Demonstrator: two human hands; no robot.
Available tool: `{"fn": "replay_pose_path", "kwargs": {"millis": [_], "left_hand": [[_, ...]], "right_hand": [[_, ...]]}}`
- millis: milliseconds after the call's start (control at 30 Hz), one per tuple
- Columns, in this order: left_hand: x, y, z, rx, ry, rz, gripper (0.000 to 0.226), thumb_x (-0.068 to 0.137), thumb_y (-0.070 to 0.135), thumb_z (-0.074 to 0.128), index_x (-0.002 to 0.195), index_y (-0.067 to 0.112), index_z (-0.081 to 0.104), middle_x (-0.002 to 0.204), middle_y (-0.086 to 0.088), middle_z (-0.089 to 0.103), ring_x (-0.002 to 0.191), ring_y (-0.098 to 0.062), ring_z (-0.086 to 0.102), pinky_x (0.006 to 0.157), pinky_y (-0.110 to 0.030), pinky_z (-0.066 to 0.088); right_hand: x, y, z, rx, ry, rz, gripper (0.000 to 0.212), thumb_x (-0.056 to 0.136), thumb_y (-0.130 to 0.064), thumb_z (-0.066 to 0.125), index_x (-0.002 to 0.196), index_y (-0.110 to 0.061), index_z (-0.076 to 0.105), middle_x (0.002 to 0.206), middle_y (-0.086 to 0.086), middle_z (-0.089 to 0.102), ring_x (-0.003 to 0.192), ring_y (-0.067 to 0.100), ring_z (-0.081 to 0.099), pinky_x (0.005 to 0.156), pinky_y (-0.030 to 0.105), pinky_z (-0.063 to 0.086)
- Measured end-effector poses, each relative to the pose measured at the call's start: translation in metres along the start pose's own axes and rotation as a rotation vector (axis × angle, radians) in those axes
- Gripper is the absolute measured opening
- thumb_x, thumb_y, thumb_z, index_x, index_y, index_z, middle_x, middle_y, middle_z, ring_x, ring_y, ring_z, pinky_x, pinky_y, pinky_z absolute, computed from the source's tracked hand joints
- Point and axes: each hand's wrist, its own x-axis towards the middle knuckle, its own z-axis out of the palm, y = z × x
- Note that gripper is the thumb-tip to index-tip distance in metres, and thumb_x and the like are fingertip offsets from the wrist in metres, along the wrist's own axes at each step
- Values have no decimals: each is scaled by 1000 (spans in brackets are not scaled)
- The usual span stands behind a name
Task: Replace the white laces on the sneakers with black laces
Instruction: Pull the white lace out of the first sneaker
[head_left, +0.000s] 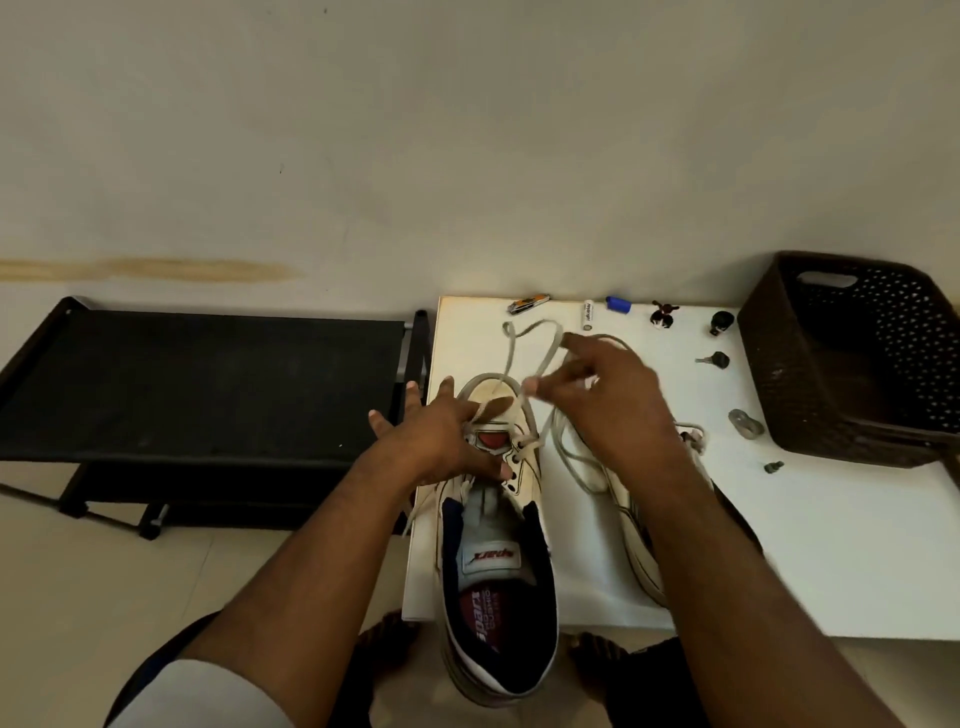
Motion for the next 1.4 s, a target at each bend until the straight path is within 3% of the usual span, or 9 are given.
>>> {"fn": "replay_pose_path", "kwargs": {"millis": [100, 233, 333, 433, 700, 867, 967, 1233, 1400], "left_hand": [[2, 2, -1, 7, -4, -13, 84, 71, 57, 75, 144, 44, 34, 163, 5, -5, 146, -32, -19, 109, -70, -7], [3, 3, 0, 20, -12, -33, 76, 82, 44, 70, 146, 47, 30, 163, 6, -7, 146, -30, -20, 110, -70, -7], [3, 3, 1, 14, -16, -32, 76, 80, 47, 71, 145, 50, 30, 163, 6, -6, 147, -30, -19, 109, -70, -8], [5, 2, 2, 6, -16, -28, 78, 77, 52, 72, 143, 54, 30, 163, 6, -6, 146, -31, -19, 107, -70, -8], [-1, 5, 3, -22, 9, -36, 81, 72, 53, 76, 143, 42, 37, 163, 6, -4, 147, -30, -17, 108, -69, -6], [1, 4, -1, -61, -17, -6, 87, 71, 52, 77, 144, 50, 30, 162, 9, -9, 145, -30, -22, 106, -71, -8], [2, 5, 2, -49, -15, -7, 86, 71, 54, 77, 144, 52, 30, 162, 8, -10, 145, -32, -23, 105, -71, -9], [-1, 10, 5, 27, 26, -17, 82, 71, 59, 74, 142, 41, 38, 163, 3, -7, 145, -33, -22, 108, -71, -11], [-2, 13, 6, 10, 31, -23, 79, 73, 56, 74, 142, 41, 40, 163, 3, -6, 145, -33, -22, 108, -70, -10]], "right_hand": [[5, 22, 17, -241, -277, 115, 59, 75, -45, 77, 125, -20, 60, 109, 3, 68, 97, 17, 62, 81, 29, 46], [2, 20, 22, -327, -405, 16, 31, 77, -46, 74, 92, -18, 75, 78, 1, 68, 73, 14, 61, 62, 26, 42], [1, 19, 14, -384, -469, -44, 34, 83, -30, 73, 113, -16, 70, 102, 4, 71, 94, 17, 63, 79, 27, 46], [0, 24, 12, -459, -466, -118, 36, 84, -19, 71, 119, -18, 68, 113, 3, 70, 103, 17, 62, 88, 27, 47], [2, 26, 28, -561, -173, -209, 16, 90, -25, 59, 93, -23, 75, 90, 1, 71, 82, 19, 65, 68, 25, 48], [-6, -6, 10, 172, 203, -290, 6, 84, -14, 71, 87, -17, 76, 79, -5, 71, 68, 0, 59, 66, 10, 42], [-8, -16, -5, 509, 223, -272, 10, 82, -11, 73, 86, -19, 74, 67, -14, 69, 61, -5, 58, 63, 9, 43], [7, 37, 11, -271, -369, -28, 19, 74, -30, 80, 92, -27, 74, 84, -11, 71, 80, 0, 64, 69, 17, 47], [12, 42, 28, -418, -237, -26, 12, 79, -30, 73, 87, -21, 77, 86, 1, 73, 82, 18, 67, 69, 23, 46]]}}
